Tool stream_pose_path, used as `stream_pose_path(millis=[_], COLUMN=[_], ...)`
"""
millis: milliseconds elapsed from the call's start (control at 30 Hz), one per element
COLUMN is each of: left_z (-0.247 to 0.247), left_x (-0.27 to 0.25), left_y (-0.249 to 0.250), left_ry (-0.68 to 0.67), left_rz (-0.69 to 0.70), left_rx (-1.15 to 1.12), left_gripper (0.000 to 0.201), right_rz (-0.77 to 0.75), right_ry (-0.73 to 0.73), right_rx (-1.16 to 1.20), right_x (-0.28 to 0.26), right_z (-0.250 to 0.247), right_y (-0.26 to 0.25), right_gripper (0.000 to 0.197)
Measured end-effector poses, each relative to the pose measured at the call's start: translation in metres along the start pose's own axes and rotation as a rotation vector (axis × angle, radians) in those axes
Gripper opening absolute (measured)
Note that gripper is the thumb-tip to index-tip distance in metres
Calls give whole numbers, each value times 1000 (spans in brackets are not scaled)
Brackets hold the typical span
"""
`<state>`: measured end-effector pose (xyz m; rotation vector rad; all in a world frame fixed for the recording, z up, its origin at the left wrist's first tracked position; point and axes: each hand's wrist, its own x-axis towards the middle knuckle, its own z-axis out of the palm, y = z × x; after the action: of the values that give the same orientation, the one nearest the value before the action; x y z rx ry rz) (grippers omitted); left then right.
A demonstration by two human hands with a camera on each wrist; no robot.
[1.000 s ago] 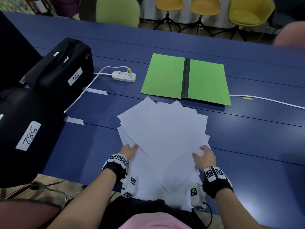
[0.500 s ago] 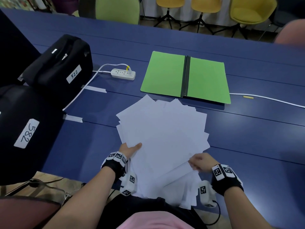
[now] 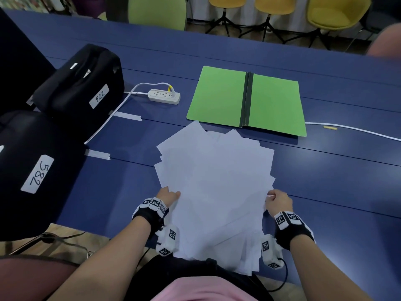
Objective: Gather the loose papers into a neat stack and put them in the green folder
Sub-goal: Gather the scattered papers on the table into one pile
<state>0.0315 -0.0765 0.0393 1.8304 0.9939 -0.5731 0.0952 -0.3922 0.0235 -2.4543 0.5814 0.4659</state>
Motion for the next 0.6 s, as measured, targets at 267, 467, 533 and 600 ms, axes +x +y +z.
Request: stream_pose_path(millis=[267, 467, 533, 600], left_z=[16, 24, 20, 9], left_x=[-10, -7, -4, 4], left_y=[25, 18, 18, 16], left_ry=[-80, 60, 97, 97], left_rz=[65, 0, -42, -16], left_rx=[-115, -113, -158, 72], left_gripper=[49, 8, 8, 32], right_rz=[-164, -71, 28, 66], right_ry=[-189, -213, -227, -136], right_rx=[53, 449, 527, 370], right_x=[1, 14, 21, 34], right_z=[8, 0, -2, -2], right_y=[-19, -6, 3, 15], right_gripper=[29, 41, 50, 61])
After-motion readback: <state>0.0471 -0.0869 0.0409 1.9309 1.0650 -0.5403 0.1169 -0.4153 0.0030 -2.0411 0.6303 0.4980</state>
